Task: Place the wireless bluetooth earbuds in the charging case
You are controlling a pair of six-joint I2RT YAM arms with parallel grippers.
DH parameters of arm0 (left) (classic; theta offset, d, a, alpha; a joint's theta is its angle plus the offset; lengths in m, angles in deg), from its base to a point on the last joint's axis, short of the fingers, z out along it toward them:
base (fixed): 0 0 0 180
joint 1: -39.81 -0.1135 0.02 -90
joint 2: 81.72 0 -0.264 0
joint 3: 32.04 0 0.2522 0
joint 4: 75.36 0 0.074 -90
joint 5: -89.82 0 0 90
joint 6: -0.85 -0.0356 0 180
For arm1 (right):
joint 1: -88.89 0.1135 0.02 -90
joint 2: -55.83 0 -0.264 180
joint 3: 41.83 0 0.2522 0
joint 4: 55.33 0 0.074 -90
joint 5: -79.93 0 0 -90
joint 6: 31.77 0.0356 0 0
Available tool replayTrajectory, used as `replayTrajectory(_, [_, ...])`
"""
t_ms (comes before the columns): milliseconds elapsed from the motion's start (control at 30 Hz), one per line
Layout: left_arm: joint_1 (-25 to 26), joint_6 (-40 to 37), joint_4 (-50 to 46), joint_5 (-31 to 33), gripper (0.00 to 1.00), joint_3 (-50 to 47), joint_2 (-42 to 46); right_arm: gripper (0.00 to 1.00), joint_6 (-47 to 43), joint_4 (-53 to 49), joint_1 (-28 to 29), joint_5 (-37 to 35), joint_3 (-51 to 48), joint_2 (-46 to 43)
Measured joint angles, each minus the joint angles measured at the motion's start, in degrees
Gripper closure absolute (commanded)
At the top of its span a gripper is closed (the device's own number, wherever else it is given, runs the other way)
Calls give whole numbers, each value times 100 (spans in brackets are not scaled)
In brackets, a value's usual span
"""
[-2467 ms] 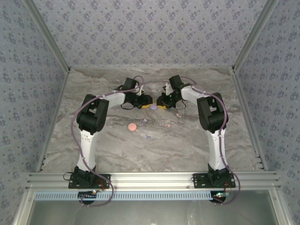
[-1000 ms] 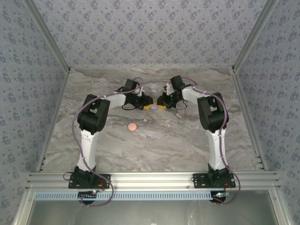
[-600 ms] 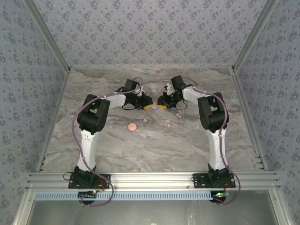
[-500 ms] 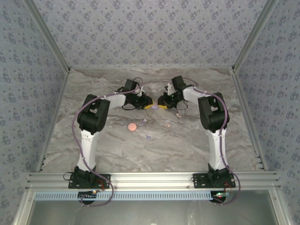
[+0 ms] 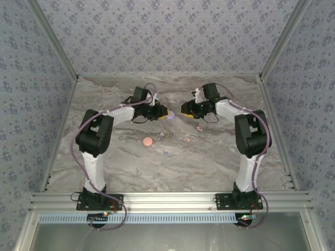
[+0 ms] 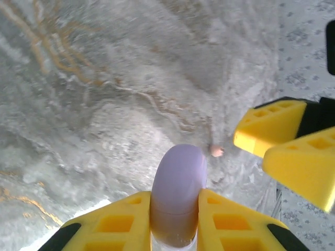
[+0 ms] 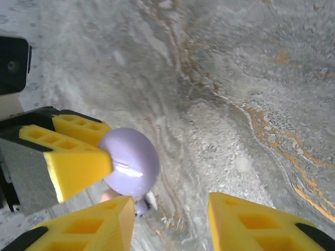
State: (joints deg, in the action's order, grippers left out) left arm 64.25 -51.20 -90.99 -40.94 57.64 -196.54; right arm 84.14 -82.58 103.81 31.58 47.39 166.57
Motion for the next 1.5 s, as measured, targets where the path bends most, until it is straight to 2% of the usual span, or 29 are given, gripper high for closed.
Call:
replayTrajectory(367, [0, -828, 216, -385, 79, -457, 1399, 41, -776, 334, -258, 1095, -557, -1384])
replayTrajectory(767, [149, -1189, 518, -922, 80, -612, 1919, 39, -1167, 490, -72, 1897, -553, -1561])
replayTrajectory(1167, [195, -1204, 518, -1029, 80, -614, 1956, 48, -1390, 378, 153, 2083, -350, -1552])
replayTrajectory(1500, [260, -1204, 518, -1049, 80, -614, 1958, 67, -1399, 299, 201, 2129, -212, -1419])
